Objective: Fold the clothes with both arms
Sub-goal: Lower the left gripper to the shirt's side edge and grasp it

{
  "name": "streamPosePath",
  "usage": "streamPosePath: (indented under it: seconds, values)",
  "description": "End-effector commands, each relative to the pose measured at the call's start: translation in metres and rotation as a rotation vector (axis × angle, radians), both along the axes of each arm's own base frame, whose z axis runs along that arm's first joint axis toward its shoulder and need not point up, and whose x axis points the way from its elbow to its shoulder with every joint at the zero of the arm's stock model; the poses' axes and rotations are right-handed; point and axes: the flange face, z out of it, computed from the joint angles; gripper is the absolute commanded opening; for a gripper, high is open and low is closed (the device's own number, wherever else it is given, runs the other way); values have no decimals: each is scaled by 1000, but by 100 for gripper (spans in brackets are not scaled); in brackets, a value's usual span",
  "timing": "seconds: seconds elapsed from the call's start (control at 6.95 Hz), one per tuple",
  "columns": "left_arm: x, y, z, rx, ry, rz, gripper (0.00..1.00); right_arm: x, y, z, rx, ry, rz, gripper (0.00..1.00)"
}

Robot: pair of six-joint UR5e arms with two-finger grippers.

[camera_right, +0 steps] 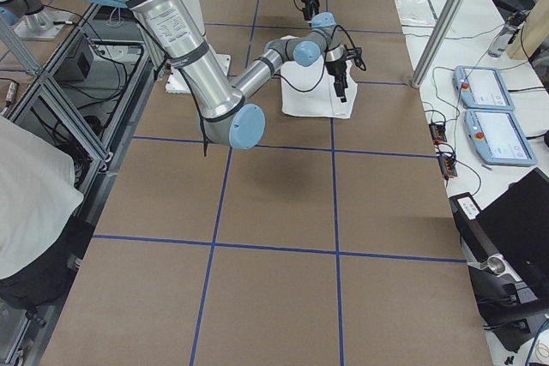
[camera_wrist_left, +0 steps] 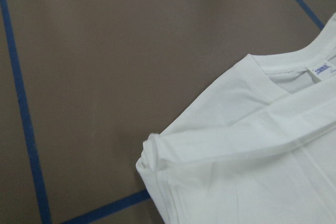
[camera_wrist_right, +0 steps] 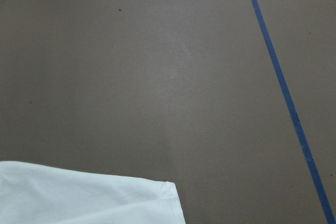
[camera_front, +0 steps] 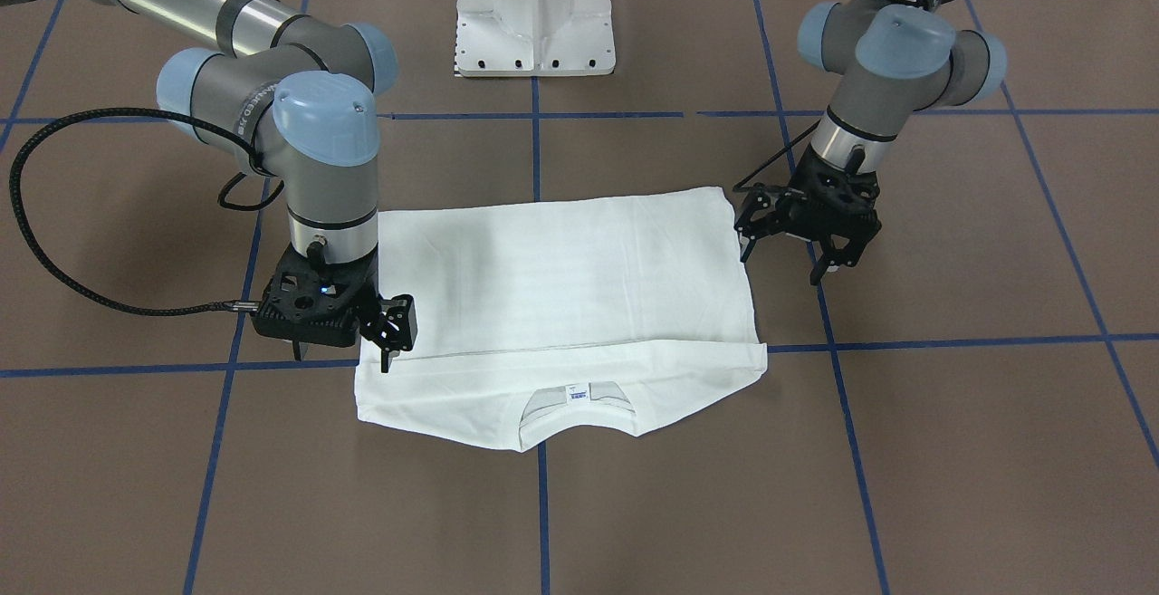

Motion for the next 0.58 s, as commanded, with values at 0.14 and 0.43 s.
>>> streamPosePath:
  seconds: [0.14,0.43]
  values:
    - [48,74,19,-101,79,-32,100,5,4,15,33,-37,2,100]
    - [74,101,16,-164,106,-30,97,4,4,15,34,-37,-1,100]
